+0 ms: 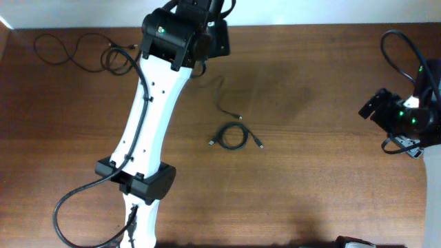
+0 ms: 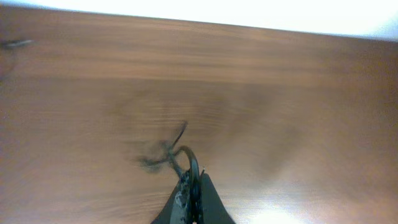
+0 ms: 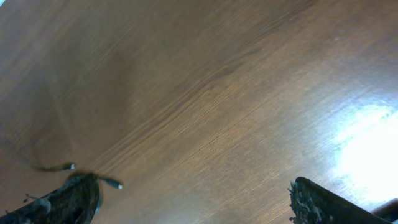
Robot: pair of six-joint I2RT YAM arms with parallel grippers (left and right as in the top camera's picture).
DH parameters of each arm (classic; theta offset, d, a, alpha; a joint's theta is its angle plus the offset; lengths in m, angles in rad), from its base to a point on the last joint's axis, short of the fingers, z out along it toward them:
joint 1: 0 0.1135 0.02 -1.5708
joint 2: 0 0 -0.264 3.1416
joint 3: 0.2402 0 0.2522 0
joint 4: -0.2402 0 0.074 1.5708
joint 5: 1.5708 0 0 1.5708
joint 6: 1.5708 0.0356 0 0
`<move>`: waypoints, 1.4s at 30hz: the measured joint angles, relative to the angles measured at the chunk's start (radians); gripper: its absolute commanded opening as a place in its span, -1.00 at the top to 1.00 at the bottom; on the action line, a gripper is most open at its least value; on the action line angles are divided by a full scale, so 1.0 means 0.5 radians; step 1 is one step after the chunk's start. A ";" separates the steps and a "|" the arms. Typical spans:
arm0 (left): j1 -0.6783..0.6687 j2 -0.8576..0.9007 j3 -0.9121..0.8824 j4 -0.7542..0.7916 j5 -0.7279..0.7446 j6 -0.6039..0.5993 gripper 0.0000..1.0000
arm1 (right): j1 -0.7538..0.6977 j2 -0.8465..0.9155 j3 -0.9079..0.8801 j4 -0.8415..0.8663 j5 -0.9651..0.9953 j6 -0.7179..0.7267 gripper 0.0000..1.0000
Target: Untangle cables
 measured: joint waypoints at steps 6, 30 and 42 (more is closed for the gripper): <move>-0.002 0.000 0.002 0.284 1.188 0.459 1.00 | 0.000 0.003 0.000 -0.024 -0.242 -0.246 -0.97; -0.007 -0.004 0.002 0.499 2.850 0.397 1.00 | 0.091 0.003 0.000 0.000 -1.080 -1.103 -0.79; -0.007 -0.004 0.002 0.506 2.899 0.209 1.00 | 0.246 0.082 0.000 0.138 -1.054 -1.363 -0.77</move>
